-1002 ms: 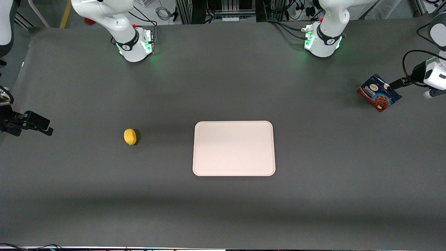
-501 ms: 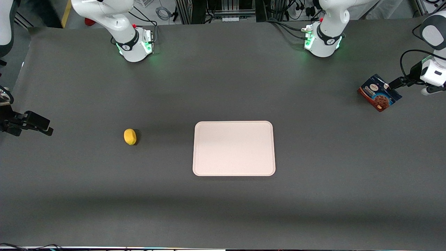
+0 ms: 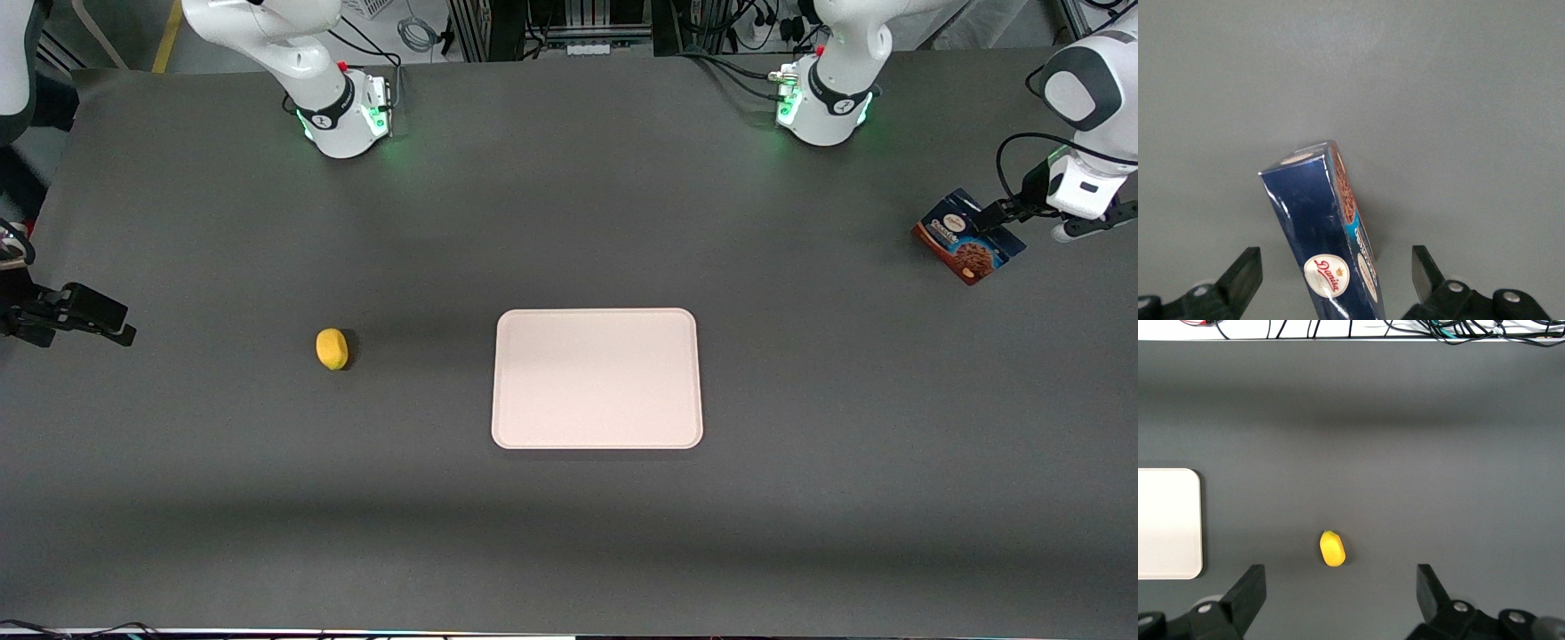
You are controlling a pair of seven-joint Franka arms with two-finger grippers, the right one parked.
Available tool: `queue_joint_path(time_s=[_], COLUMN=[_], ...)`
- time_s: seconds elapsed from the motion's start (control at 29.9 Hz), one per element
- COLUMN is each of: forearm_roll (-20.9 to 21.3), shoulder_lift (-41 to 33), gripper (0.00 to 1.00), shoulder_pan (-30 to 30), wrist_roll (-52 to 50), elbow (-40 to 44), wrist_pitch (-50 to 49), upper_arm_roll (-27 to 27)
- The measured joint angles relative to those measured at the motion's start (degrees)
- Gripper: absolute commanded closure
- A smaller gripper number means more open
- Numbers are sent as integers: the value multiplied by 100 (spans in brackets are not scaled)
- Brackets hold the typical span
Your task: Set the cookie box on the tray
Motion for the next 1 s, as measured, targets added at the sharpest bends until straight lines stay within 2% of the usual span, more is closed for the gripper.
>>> queue_joint_path(time_s=[0.17,0.5,0.77,1.0], forearm_roll=[0,4,9,9], shoulder_lift=[70,310,783,1024], gripper=[0,0,0,0], shoulder_pan=[2,6,53,131], wrist_roll=[-6,6,354,415], elbow=[-208,-328,-374,-375], wrist_pitch=[491,831,1639,1764], upper_arm_roll=[0,0,7,8])
